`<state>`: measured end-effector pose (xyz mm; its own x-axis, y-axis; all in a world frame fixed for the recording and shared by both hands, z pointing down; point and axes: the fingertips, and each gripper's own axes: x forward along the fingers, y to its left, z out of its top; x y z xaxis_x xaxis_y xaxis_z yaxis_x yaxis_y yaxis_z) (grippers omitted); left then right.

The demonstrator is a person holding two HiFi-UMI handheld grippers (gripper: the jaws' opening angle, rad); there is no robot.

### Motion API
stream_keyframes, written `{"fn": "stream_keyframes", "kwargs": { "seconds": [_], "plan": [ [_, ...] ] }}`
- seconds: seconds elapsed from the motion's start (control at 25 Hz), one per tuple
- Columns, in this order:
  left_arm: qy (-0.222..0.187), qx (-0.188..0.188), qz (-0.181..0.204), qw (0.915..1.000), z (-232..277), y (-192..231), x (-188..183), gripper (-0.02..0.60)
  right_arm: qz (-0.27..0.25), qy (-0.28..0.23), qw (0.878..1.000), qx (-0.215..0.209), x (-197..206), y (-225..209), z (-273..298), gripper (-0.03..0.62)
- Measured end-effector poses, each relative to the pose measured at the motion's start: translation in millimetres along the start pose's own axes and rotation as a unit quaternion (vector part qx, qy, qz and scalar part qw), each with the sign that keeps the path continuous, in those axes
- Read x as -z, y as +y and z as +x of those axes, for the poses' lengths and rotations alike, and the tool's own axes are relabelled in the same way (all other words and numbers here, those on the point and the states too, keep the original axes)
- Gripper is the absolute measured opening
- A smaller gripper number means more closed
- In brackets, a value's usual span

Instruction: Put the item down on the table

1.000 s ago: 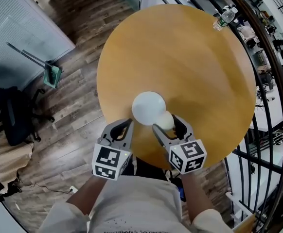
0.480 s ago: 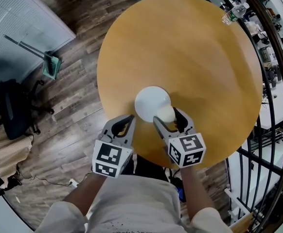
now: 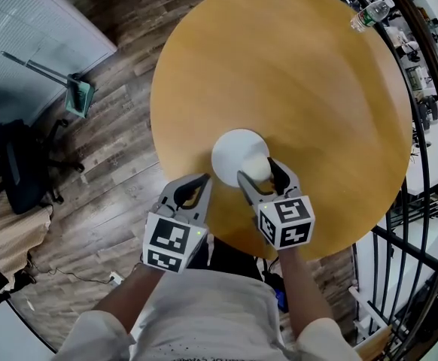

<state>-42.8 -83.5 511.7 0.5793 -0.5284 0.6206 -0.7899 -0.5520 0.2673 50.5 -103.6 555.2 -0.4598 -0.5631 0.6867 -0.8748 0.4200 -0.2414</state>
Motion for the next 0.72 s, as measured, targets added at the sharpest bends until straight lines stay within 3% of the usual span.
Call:
{"fn": "stream_keyframes", "kwargs": {
  "seconds": [0.72],
  "plan": [
    [0.005, 0.005, -0.015, 0.9999, 14.1, 14.3, 3.1, 0.023, -0.04, 0.041, 0.998, 0.012, 12.7, -5.6, 39.7, 0.317]
  ]
}}
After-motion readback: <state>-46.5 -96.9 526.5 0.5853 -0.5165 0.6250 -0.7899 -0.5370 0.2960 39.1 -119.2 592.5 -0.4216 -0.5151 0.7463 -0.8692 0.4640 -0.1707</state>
